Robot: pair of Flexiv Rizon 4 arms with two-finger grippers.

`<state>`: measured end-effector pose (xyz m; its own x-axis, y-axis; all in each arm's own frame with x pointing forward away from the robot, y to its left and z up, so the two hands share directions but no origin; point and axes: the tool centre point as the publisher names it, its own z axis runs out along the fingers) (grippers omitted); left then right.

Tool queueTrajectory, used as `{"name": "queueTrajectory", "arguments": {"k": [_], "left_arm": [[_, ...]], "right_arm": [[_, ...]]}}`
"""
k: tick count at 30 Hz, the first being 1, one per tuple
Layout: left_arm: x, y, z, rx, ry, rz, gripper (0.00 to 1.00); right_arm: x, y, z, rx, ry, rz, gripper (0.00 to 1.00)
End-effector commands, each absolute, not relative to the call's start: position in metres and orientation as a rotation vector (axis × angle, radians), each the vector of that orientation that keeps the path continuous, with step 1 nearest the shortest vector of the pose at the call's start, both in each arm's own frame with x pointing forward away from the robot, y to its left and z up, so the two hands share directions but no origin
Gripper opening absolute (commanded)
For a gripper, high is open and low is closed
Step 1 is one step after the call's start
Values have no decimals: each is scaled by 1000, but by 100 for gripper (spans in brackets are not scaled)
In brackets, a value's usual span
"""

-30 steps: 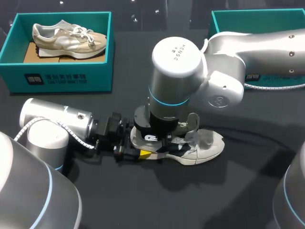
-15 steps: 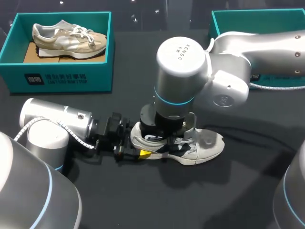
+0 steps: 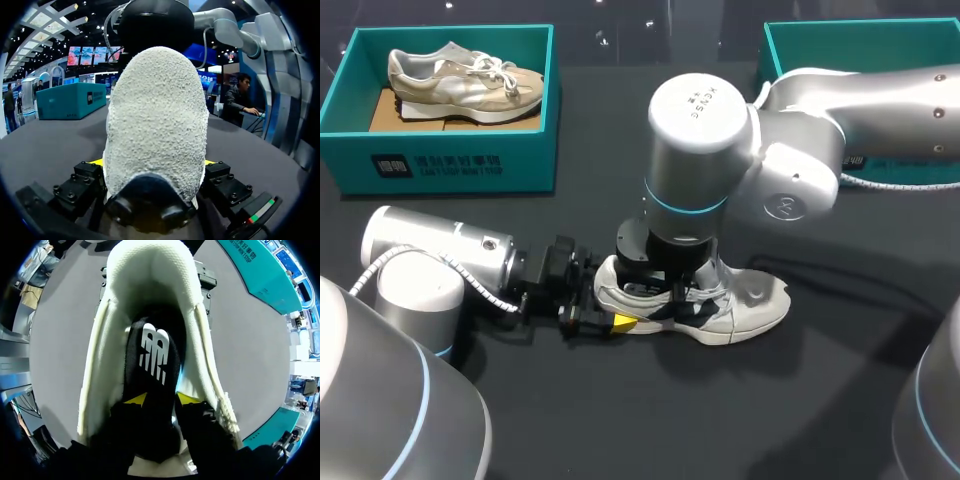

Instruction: Take the shoe out of the shoebox, open the shoe tongue, remove and reinsert the insole, then place the shoe into the shoebox

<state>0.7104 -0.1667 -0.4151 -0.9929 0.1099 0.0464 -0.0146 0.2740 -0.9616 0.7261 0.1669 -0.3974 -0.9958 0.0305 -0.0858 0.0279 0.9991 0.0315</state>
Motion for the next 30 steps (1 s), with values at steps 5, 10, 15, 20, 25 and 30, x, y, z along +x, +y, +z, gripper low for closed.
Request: {"name": "queueTrajectory", "arguments": {"k": [5, 10, 15, 20, 25, 30], "left_arm": [[710, -169, -416, -93, -2424, 1829, 0], [710, -169, -416, -93, -2424, 1829, 0], [710, -169, -416, -93, -2424, 1829, 0], [710, -169, -416, -93, -2424, 1829, 0], [710, -169, -416, -93, -2424, 1829, 0], [710, -169, -416, -93, -2424, 1829, 0]], "right_arm": [[723, 177, -423, 34, 3120, 41, 35], [710, 173, -431, 55, 3147, 59, 26], [700, 171, -432, 71, 3153, 66, 0], [696, 171, -431, 76, 3153, 66, 0], [697, 169, -427, 72, 3140, 113, 0], [700, 163, -414, 66, 3117, 188, 0]]}}
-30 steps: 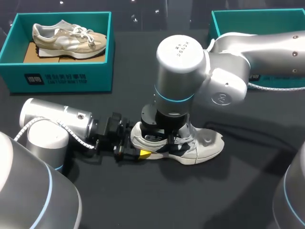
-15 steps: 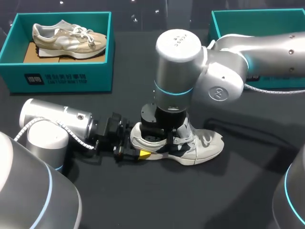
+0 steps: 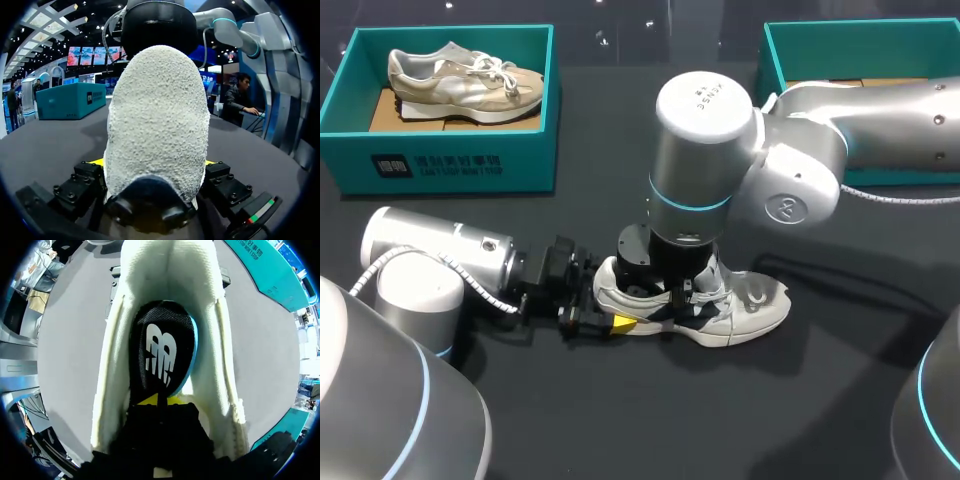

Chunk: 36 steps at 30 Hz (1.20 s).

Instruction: Take the shoe out of the shoebox, open the shoe tongue, remove and reinsert the insole, then place the shoe into the shoebox

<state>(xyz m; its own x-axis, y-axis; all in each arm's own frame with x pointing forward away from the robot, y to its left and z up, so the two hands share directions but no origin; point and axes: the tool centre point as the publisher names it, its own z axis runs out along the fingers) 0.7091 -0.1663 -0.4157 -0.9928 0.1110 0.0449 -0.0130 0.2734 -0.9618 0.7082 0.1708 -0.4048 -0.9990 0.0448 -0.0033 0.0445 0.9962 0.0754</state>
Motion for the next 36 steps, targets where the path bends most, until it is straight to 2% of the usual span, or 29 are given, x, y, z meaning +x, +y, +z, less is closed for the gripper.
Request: {"name": "queueTrajectory", "arguments": {"k": [1, 22, 36], "left_arm": [[710, -169, -416, -93, -2424, 1829, 0], [710, -169, -416, -93, -2424, 1829, 0], [710, -169, -416, -93, -2424, 1829, 0]], "right_arm": [[700, 161, -412, 66, 3111, 212, 0], [706, 137, -381, -25, 3041, 465, 0], [710, 141, -357, -182, 2950, 563, 0]]}}
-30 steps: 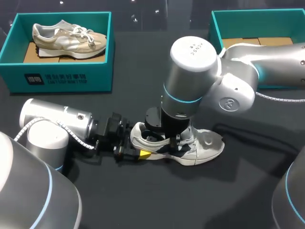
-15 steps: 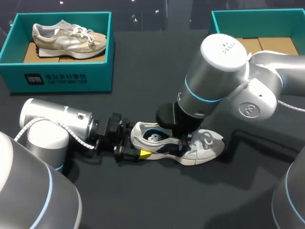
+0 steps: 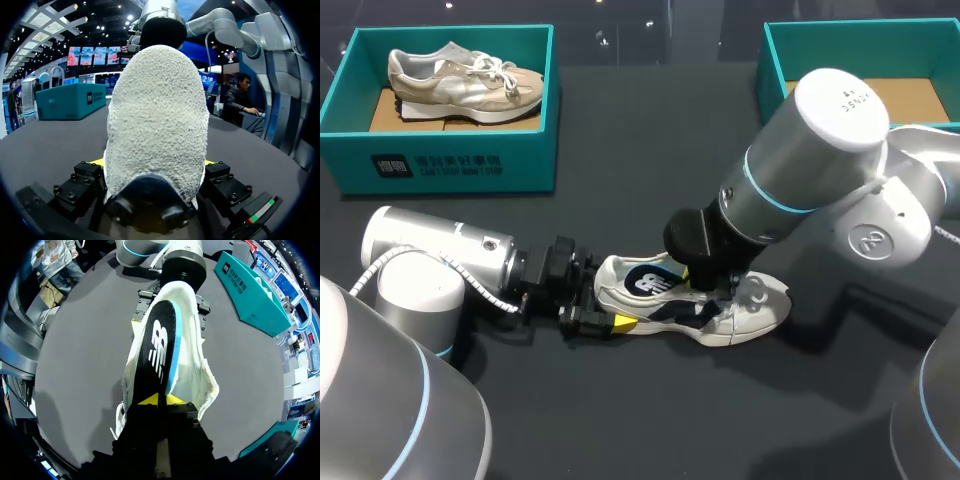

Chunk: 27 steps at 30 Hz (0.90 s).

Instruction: Take the shoe out of the shoebox, open the shoe tongue, remove and reinsert the insole, then place the shoe into the shoebox

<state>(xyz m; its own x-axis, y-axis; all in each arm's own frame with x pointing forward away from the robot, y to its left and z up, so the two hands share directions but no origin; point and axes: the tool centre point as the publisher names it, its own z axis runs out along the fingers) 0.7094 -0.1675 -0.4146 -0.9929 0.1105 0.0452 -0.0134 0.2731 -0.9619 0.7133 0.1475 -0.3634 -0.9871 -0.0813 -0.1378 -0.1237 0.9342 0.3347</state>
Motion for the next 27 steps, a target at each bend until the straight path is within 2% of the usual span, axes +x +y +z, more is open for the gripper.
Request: {"name": "queueTrajectory", "arguments": {"k": [1, 27], "left_arm": [[710, -169, -416, -93, -2424, 1829, 0], [710, -169, -416, -93, -2424, 1829, 0]], "right_arm": [[711, 142, -355, -194, 2941, 578, 0], [710, 193, -309, -652, 2863, 591, 0]]}}
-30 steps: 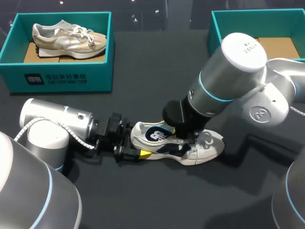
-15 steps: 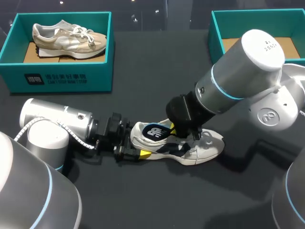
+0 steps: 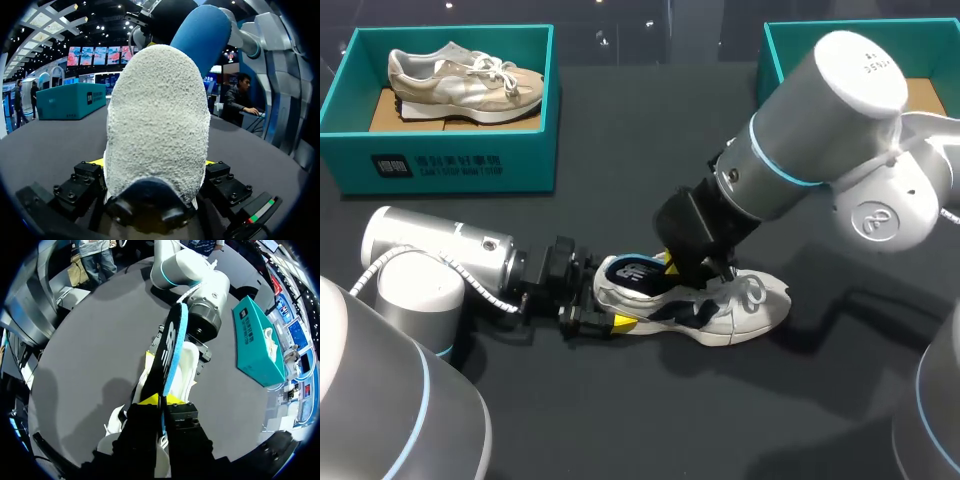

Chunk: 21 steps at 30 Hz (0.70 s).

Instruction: Take the shoe out of the shoebox, open the shoe tongue, remove and reinsert the insole, then place the shoe into the shoebox

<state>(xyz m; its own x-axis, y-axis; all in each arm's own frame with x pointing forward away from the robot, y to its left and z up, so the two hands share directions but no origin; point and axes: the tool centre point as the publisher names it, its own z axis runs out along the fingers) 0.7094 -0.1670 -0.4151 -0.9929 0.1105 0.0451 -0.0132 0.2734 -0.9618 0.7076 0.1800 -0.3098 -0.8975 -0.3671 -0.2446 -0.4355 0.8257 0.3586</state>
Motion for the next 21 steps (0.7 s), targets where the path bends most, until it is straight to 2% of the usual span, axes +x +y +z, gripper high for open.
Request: {"name": "queueTrajectory", "arguments": {"k": [1, 10, 11, 14, 21], "left_arm": [[710, -169, -416, -93, -2424, 1829, 0], [710, -169, -416, -93, -2424, 1829, 0], [710, -169, -416, -93, -2424, 1829, 0], [710, -169, -416, -93, -2424, 1829, 0], [710, -169, -416, -93, -2424, 1829, 0]], "right_arm": [[710, 195, -309, -660, 2866, 590, 0], [712, 199, -315, -613, 2921, 612, 0], [712, 199, -316, -604, 2931, 614, 2], [714, 201, -317, -570, 2964, 600, 27], [715, 202, -317, -479, 3024, 588, 29]]}}
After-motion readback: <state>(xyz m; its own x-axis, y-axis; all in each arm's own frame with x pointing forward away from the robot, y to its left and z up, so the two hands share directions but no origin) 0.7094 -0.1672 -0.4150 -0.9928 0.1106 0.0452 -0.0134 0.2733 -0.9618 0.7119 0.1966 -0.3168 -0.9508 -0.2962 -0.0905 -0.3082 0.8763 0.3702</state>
